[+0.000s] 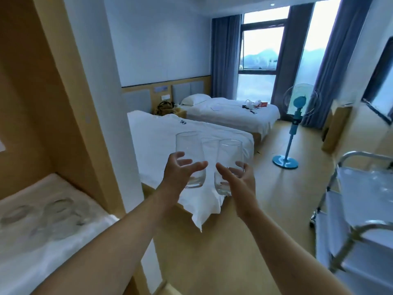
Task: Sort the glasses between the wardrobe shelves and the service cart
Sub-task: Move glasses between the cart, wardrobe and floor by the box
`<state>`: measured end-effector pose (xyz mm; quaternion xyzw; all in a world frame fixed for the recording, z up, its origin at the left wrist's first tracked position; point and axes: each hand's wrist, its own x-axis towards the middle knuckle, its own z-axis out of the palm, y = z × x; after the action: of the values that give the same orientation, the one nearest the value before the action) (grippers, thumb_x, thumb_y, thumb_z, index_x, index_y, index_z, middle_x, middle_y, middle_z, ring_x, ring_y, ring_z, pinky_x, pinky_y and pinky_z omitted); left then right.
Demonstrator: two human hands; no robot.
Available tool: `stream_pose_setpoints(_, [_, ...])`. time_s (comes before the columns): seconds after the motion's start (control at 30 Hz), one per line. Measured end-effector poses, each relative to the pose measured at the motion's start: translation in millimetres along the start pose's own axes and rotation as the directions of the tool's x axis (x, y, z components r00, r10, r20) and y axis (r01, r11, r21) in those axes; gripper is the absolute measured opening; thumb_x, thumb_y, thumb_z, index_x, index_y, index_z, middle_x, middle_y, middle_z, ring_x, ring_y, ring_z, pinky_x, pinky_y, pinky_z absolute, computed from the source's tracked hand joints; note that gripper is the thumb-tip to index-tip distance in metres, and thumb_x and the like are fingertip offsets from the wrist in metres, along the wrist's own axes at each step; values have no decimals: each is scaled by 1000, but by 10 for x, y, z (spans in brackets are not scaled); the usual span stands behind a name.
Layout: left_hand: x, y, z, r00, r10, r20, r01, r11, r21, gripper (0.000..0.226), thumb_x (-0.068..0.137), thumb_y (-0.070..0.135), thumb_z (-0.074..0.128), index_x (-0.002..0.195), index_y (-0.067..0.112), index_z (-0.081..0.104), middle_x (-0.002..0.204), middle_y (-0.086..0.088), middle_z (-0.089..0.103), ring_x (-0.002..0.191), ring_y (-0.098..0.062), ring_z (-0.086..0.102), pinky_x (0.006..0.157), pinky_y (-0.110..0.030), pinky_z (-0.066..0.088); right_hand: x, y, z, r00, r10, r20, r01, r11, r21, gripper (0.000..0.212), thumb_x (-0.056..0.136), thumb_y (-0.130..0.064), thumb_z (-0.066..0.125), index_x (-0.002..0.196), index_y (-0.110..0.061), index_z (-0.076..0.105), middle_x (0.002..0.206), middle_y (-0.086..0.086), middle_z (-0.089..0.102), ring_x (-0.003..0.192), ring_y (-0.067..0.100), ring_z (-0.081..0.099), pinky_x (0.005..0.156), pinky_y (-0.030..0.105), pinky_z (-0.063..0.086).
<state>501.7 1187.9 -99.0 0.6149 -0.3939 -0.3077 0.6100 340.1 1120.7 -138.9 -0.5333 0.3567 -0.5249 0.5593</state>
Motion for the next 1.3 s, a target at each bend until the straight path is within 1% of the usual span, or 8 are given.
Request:
stream_pose_setpoints(0.13, [255, -57, 577, 992, -34, 121, 34, 999, -2, 86, 65, 49, 90, 134, 32, 43, 121, 6, 59, 96, -5, 58, 66, -20, 43, 215, 26, -484, 993, 12, -116, -12, 1000, 2, 93, 56, -55, 94, 130, -27, 45, 120, 7, 66, 102, 23, 72, 89, 44, 61])
stream_pose_setpoints(0.37, [897, -183, 1468, 956, -43, 291, 37, 999, 27, 86, 70, 42, 89, 140, 25, 41, 127, 0, 58, 106, -18, 61, 70, -19, 46, 746, 196, -1107, 947, -3, -322, -17, 998, -57, 95, 53, -55, 91, 131, -25, 46, 116, 3, 67, 99, 15, 72, 73, 26, 58])
stream_pose_setpoints(0.57, [1740, -275, 2102, 882, -58, 468, 61, 998, 10, 90, 68, 37, 91, 141, 20, 42, 120, -1, 62, 101, -15, 63, 76, -26, 51, 1447, 347, -1426, 870, -41, -492, -17, 993, -114, 104, 52, -60, 90, 138, -22, 46, 118, 4, 66, 106, 18, 69, 83, 34, 58])
stream_pose_setpoints(0.67, [2185, -286, 2376, 838, -52, 543, 71, 997, -15, 91, 65, 37, 93, 139, 21, 42, 118, -1, 63, 104, -19, 65, 78, -30, 54, 1816, 360, -1515, 834, -73, -546, -15, 988, -154, 107, 49, -63, 88, 139, -23, 46, 117, 3, 66, 105, 18, 69, 79, 32, 59])
stream_pose_setpoints(0.8, [2687, -329, 2702, 780, -77, 622, 129, 991, -39, 102, 50, 41, 95, 136, 21, 44, 119, -6, 65, 106, -23, 67, 84, -38, 57, 2202, 455, -1618, 772, -76, -631, -37, 986, -164, 95, 55, -55, 90, 136, -23, 50, 115, 2, 67, 102, 16, 70, 80, 33, 61])
stream_pose_setpoints(0.93, [3043, -414, 3016, 735, -100, 671, 154, 988, -21, 100, 50, 42, 94, 135, 22, 44, 116, -5, 67, 101, -19, 68, 67, -24, 54, 2502, 583, -1793, 732, -66, -678, -66, 984, -167, 89, 65, -47, 92, 138, -22, 49, 113, -3, 66, 99, 12, 70, 79, 34, 62])
stream_pose_setpoints(1.13, [3535, -608, 3623, 690, -148, 709, 181, 983, 29, 91, 64, 31, 95, 137, 18, 43, 119, -7, 65, 106, -23, 66, 97, -47, 55, 3089, 742, -2172, 677, -30, -736, -117, 982, -148, 101, 57, -55, 89, 142, -18, 48, 115, -1, 67, 103, 16, 70, 88, 40, 60])
stream_pose_setpoints(1.3, [3984, -739, 4268, 670, -125, 732, 142, 989, 39, 94, 64, 35, 94, 140, 19, 41, 118, -6, 66, 108, -22, 65, 101, -47, 52, 3779, 932, -2661, 675, -31, -737, -111, 983, -143, 101, 58, -55, 90, 142, -19, 48, 114, 1, 69, 101, 16, 71, 87, 40, 61])
